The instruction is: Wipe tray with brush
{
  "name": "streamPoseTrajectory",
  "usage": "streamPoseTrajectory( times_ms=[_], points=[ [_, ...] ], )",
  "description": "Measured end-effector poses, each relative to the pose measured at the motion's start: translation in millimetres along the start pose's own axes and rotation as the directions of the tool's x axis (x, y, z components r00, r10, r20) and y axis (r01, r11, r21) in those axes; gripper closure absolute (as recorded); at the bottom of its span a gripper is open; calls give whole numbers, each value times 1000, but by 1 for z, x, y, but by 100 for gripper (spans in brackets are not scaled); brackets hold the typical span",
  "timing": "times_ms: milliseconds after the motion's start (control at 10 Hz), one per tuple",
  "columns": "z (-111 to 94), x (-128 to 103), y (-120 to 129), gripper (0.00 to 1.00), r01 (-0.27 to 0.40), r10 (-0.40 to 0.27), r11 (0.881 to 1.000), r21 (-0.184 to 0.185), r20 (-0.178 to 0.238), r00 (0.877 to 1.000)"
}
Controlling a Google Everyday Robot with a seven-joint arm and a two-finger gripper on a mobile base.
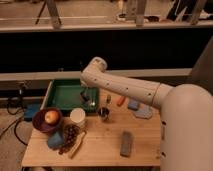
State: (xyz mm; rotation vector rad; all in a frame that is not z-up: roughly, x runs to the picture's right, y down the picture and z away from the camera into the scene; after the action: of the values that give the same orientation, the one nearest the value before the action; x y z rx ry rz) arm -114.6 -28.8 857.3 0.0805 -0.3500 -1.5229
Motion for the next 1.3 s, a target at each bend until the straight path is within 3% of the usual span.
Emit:
streamPoseTrajectory(
  times_ms=[200,600,800,1300],
  points=[
    [10,0,-3,100,4,-4,1000,27,8,1000],
    [38,-6,-5,100,-2,-9,996,87,126,992],
    [45,-9,-2,100,-9,-8,995,104,163,987],
    [55,-12,-6,100,7,-27,994,105,194,981]
  ],
)
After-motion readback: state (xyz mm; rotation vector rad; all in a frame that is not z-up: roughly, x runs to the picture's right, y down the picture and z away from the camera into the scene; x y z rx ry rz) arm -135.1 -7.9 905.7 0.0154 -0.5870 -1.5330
